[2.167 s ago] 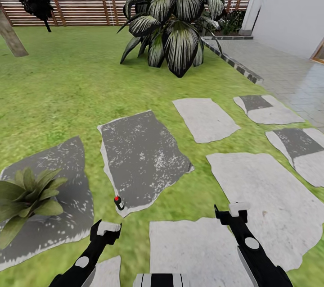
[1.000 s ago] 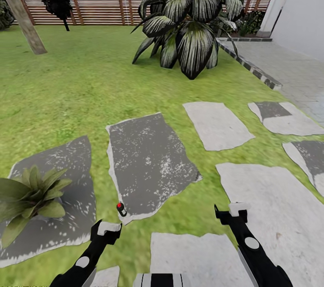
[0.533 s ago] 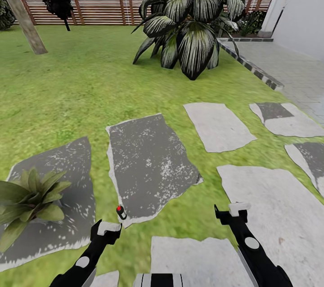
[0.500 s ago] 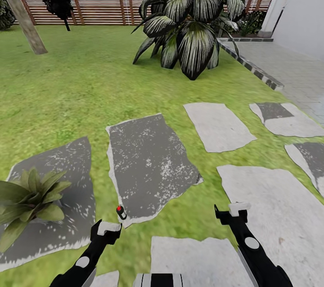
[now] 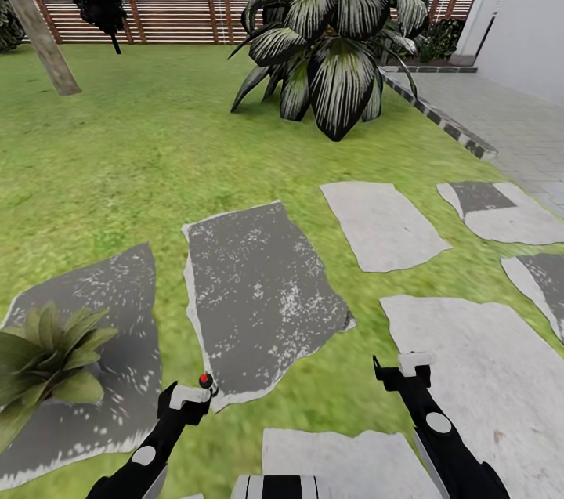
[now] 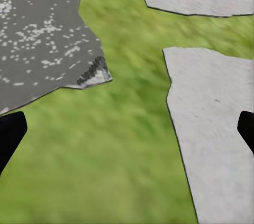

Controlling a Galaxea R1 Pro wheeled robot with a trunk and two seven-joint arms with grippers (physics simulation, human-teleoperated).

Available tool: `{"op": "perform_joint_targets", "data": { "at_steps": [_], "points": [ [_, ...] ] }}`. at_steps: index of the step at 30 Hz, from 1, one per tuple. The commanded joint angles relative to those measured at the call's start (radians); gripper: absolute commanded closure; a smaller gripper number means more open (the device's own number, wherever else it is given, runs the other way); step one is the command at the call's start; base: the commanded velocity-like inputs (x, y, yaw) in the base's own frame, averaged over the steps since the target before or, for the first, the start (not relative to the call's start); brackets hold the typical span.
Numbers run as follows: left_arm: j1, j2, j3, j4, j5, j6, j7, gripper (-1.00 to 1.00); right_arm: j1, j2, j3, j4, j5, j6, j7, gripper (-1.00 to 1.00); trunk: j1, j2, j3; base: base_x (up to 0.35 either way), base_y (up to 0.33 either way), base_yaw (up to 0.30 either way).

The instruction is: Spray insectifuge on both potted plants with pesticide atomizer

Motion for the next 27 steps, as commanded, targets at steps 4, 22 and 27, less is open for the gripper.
{"op": "perform_joint_targets", "data": {
  "at_steps": [4,22,27],
  "points": [
    [0.0,0.0,-0.002,0.001,-0.002,-0.003,0.0,-1.0,0.0,0.0,0.0,0.0,0.011,-0.002,-0.004,-1.0,0.0,0.0,-0.001,0.017,-0.002,0.0],
    [0.001,0.0,-0.002,0.001,-0.001,-0.004,0.0,-1.0,0.0,0.0,0.0,0.0,0.011,-0.002,-0.004,-1.0,0.0,0.0,-0.001,0.038,-0.045,0.002],
    [0.001,-0.005,-0.002,0.001,-0.001,-0.005,0.0,-1.0,0.0,0.0,0.0,-0.001,0.011,-0.002,-0.004,-1.0,0.0,0.0,-0.001,0.0,0.0,0.176]
  ]
}}
